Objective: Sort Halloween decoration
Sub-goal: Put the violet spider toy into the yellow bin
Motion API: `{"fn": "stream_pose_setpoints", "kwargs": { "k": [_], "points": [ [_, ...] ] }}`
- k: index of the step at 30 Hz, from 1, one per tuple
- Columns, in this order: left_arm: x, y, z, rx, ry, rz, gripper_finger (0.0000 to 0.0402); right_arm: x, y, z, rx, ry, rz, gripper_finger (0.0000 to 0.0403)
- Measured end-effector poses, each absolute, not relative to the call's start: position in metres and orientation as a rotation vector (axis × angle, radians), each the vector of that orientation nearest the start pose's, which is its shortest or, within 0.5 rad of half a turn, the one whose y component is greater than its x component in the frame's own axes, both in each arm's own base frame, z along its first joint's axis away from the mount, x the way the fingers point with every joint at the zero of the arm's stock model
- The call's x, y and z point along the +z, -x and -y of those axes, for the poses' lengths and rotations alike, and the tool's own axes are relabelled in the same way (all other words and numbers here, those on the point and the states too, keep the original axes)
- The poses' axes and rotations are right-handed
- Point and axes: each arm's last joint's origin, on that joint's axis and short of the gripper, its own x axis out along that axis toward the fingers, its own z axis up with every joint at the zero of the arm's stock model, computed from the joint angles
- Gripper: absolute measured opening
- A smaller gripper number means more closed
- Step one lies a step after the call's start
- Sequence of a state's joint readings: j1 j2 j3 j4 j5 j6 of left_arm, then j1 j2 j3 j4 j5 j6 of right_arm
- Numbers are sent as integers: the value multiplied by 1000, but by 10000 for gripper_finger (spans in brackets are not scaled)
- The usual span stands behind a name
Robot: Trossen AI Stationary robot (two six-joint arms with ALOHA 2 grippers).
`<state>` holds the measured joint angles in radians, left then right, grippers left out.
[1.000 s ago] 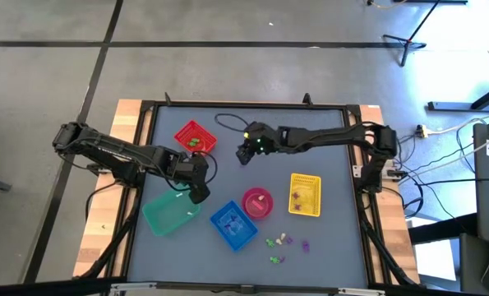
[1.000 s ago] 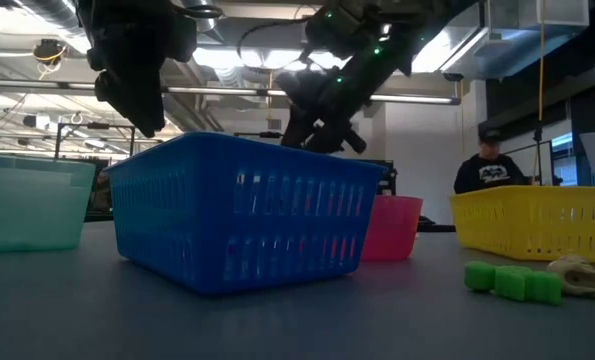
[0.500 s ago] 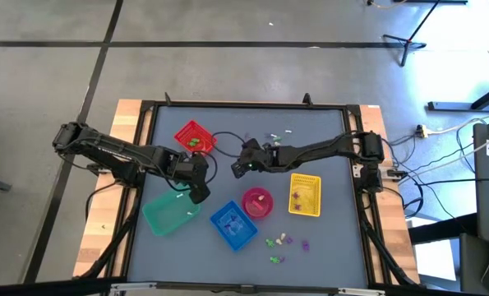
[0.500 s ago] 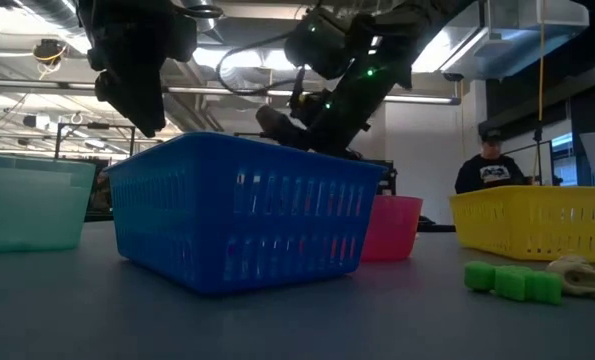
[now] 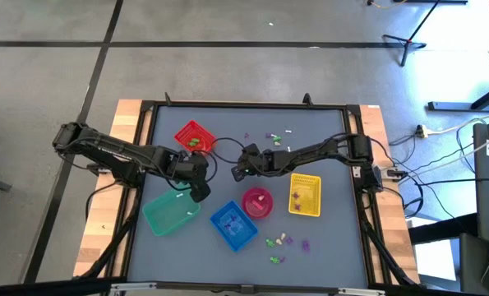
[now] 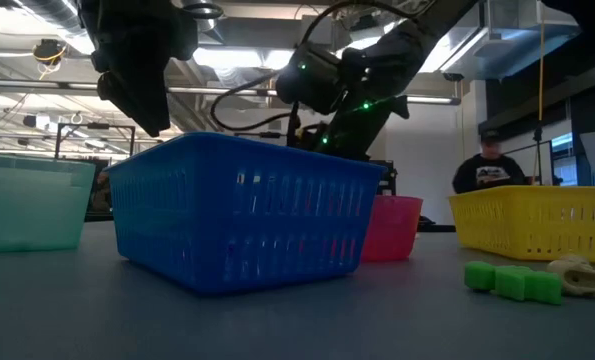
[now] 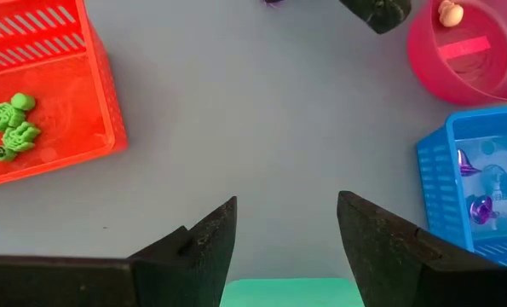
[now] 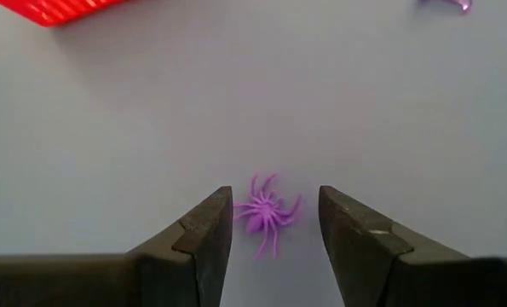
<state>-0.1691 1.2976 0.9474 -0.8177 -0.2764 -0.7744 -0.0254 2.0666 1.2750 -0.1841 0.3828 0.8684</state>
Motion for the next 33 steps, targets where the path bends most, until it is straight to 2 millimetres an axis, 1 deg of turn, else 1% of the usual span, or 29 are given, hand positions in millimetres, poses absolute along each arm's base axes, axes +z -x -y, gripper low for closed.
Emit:
{"fn": "stream_pose_setpoints", "kwargs": {
  "k": [9, 13, 19, 33],
  "points": [
    [242, -235, 32, 521, 430, -1026, 188, 125, -413, 18, -755, -611, -730, 174],
    [242, -235, 32, 522, 430, -1025, 188, 118, -415, 13, -758, -597, -734, 174],
    [242, -235, 32, 522, 431, -1025, 188, 106, -417, 13, -766, -583, -742, 174],
    [242, -235, 32, 522, 431, -1025, 188, 104, -416, 11, -771, -570, -755, 174]
  ]
}}
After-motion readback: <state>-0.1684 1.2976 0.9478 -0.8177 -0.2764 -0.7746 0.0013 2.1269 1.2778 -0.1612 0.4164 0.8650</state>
